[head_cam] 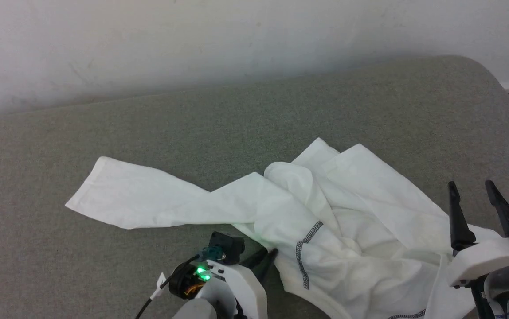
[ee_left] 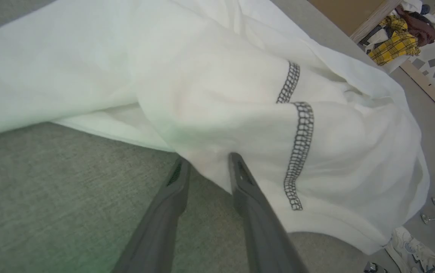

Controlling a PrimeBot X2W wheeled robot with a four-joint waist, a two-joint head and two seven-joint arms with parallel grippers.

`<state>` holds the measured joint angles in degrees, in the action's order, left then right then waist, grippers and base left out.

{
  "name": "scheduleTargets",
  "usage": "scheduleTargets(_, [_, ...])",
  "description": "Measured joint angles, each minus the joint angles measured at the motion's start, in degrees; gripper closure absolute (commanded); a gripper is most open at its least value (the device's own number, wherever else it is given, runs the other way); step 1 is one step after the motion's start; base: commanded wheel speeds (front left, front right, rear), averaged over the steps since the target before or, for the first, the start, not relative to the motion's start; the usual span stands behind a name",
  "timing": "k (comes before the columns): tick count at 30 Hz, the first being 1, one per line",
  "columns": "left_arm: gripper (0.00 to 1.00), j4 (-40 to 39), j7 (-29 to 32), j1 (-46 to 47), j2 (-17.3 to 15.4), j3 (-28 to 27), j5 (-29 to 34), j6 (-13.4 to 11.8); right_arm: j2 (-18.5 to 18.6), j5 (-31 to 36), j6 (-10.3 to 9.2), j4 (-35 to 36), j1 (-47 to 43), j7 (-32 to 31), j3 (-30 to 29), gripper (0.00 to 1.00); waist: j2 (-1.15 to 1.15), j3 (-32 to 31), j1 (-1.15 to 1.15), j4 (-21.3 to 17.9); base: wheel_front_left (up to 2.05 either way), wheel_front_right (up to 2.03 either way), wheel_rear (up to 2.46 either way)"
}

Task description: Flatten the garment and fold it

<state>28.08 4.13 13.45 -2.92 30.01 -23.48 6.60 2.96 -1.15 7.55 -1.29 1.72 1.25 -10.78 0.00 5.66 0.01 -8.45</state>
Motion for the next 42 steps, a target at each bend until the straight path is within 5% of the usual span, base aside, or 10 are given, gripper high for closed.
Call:
scheduleTargets(4, [1.00,0.34,-4.80,0.92,-0.38,-2.70,-1.29,-0.25,0.02,0.02,0.00,-0.45,-0.41,-0.03,0.11,0.00,0.00,0.35,0.00,1.05,0.00,0.00,0.00])
scheduleTargets(14, [1.00,-6.94,-13.56,-1.01,-6.01,-15.52,-6.28,-6.43,0.02,1.70,0.00,-0.85,-2.16,-1.26,0.31,0.00,0.00,-2.15,0.00,6.83,0.00,0.00,0.00])
scheduleTargets(23, [1.00,-9.39,-12.49,-12.94,-12.56,-21.30,-6.67,-13.80,0.01,1.56,0.00,-4.45,-4.84,-8.50,-1.32,0.00,0.00,-5.13,-0.01,13.12,0.00,0.00,0.00])
scheduleTargets(26, [1.00,-8.76,-9.01,-17.05,-12.94,-19.46,-6.60,-13.63,-0.04,1.37,0.00,-5.41,-5.83,-10.38,-2.30,0.00,0.00,-5.87,-0.01,15.00,0.00,0.00,0.00])
scheduleTargets(27, [0.67,-9.14,-8.76,-17.81,-12.54,-18.70,-6.60,-13.33,-0.03,1.46,0.00,-5.48,-5.82,-10.74,-2.69,0.00,0.00,-6.06,-0.01,15.61,0.00,0.00,0.00])
scheduleTargets(28, [0.00,-9.95,-9.22,-18.17,-12.01,-18.15,-6.60,-12.82,-0.01,1.54,0.00,-5.55,-5.72,-11.12,-3.20,0.00,0.00,-6.25,-0.01,16.21,0.00,0.00,0.00])
scheduleTargets(35, [0.00,-16.07,-17.38,-16.39,-11.15,-16.96,-3.44,-10.44,1.12,3.75,0.00,-9.43,-1.37,-18.89,-5.66,0.00,0.00,-7.31,-0.01,19.32,0.00,0.00,0.00])
scheduleTargets(42, [0.00,-19.53,-18.80,-13.91,-9.32,-16.88,0.14,-9.39,4.27,6.35,0.00,-18.40,2.01,-24.35,-5.95,0.00,0.00,-5.72,-0.01,20.89,0.00,0.00,0.00])
